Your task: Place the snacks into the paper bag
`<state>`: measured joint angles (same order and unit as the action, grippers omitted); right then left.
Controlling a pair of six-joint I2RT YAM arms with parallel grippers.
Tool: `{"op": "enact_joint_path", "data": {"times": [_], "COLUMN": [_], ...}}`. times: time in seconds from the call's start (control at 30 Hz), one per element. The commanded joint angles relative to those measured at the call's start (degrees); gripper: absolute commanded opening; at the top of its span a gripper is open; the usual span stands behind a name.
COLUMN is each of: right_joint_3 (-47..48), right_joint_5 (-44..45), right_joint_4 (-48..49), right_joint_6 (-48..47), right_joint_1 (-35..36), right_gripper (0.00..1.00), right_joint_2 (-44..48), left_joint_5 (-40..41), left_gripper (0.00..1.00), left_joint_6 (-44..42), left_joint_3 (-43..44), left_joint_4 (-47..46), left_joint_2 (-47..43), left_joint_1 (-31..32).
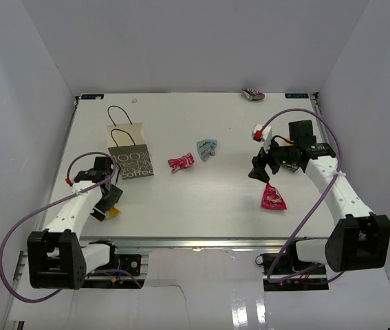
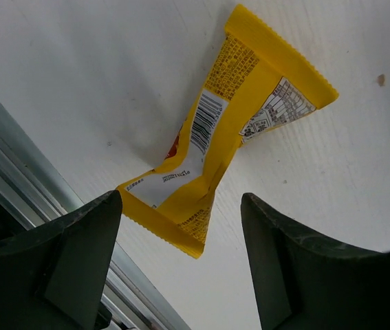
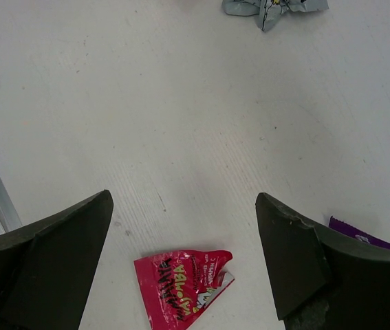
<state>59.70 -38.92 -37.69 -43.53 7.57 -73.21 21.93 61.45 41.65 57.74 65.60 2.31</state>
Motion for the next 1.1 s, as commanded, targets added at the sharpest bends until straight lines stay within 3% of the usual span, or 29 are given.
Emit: {"op": "enact_joint_path", "data": {"times": [0.0,0.07,0.2,0.27,0.5,0.6,0.8,1.07], "right_joint_3": [-0.20,-0.29,-0.20,-0.11,-0.38,-0.38,-0.55,-0.11], "right_joint_5": [-1.60,-1.60,-2.30,-2.31,-2.04,-2.13,-2.22,-2.66], "right_joint_4": [1.22,1.22,1.04,1.04,0.78,0.69,0.69,1.04], "right_joint_6": [-0.50,-0.51,-0.24,-0.07,0.37,0.55,0.29,0.02], "right_joint_1": [-0.10,-0.10,-0.10,-0.10,-0.19,-0.19,-0.37,-0.37], "right_gripper": [0.90,0.90,0.90,0.90,0.90,0.90,0.90,0.90], "right_joint_2": [-0.53,-0.88,-1.06,-1.06,-0.62,-0.53,-0.79,-1.59], "left_joint_5": [-0.14,0.91,2.59,2.76,0.74,0.22,-3.99,-14.80], "left_gripper": [0.80,0.71,0.71,0.65,0.12,0.00,0.00,0.00], "left_joint_6": [-1.77,-3.26,-5.72,-6.95,-10.03,-10.47,-12.76,-17.32], "left_joint_3": [-1.74,-2.18,-2.36,-2.80,-1.05,1.59,12.82,30.58], "left_joint_4": [-6.04,-8.68,-11.68,-12.99,-13.35,-10.81,-8.78,-19.40], "left_joint_2": [1.28,2.68,5.84,7.42,8.14,4.81,-7.76,-9.35], "left_joint_1": [-0.11,-0.11,-0.54,-1.07,-2.22,-2.22,-2.22,-2.22]}}
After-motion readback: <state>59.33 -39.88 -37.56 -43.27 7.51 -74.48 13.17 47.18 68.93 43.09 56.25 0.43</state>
